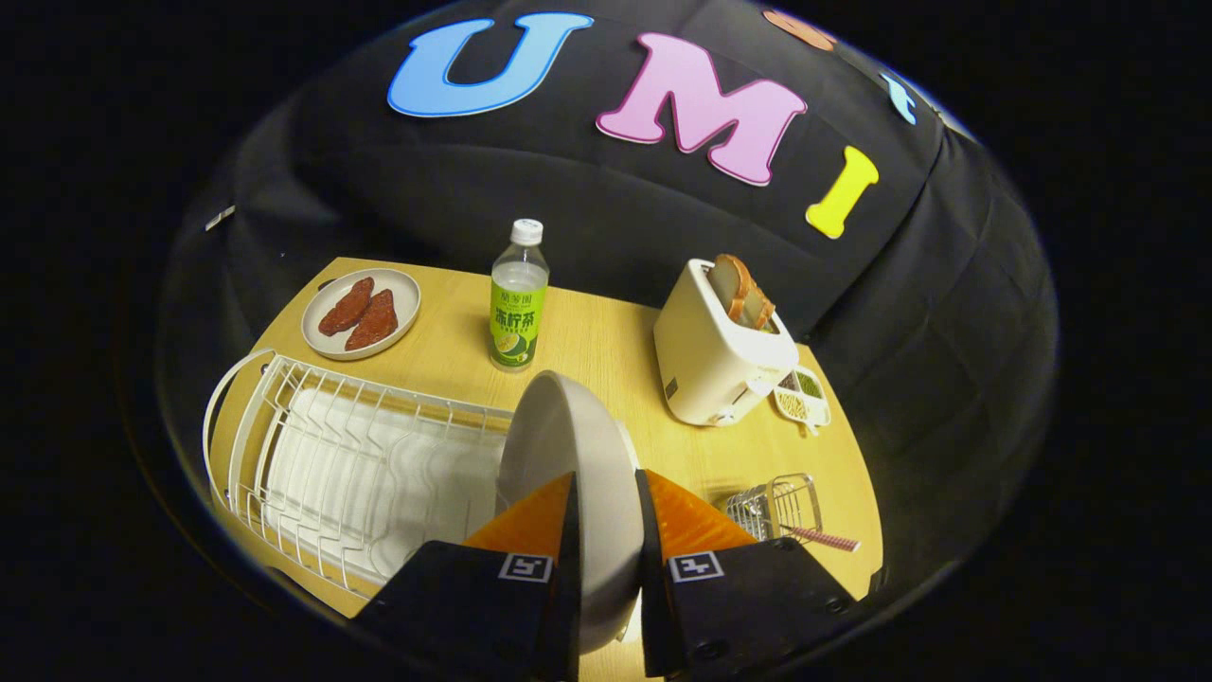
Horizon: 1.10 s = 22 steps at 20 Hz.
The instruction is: Take the plate from the dish rack, then take the spoon from the basket and place it into the plate.
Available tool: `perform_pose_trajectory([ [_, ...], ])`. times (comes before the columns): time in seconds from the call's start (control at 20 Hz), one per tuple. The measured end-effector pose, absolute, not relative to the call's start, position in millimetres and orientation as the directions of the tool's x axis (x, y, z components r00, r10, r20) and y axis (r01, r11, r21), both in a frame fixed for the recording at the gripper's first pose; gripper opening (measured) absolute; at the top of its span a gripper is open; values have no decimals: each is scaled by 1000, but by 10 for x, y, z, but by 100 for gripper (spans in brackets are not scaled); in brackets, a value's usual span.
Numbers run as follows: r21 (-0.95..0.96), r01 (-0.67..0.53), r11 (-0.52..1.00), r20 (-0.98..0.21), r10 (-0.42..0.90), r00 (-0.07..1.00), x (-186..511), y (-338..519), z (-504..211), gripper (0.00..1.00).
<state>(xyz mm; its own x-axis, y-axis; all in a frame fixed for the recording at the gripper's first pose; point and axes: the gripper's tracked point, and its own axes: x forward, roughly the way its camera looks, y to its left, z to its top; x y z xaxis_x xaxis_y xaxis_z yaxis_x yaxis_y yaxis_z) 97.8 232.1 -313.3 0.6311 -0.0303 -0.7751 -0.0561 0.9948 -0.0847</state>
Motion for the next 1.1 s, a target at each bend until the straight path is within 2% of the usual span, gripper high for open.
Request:
perform_pose_trajectory([
  [0.1,-154,-51,987,-733,-80,676,1108,2227,-2970,29],
  [0.2,-133,-16,991,-704,-83,706,1153,2170,-2784,29],
  [0.4,47,16,999,-675,20,737,1101,1950,-2461,29],
  [0.65,236,-8,972,-618,156,770,759,1425,-2078,28],
  [0.95,424,-26,905,-615,309,726,-7,847,-2166,28],
  [1.1,523,15,852,-632,376,678,-429,670,-2460,28],
])
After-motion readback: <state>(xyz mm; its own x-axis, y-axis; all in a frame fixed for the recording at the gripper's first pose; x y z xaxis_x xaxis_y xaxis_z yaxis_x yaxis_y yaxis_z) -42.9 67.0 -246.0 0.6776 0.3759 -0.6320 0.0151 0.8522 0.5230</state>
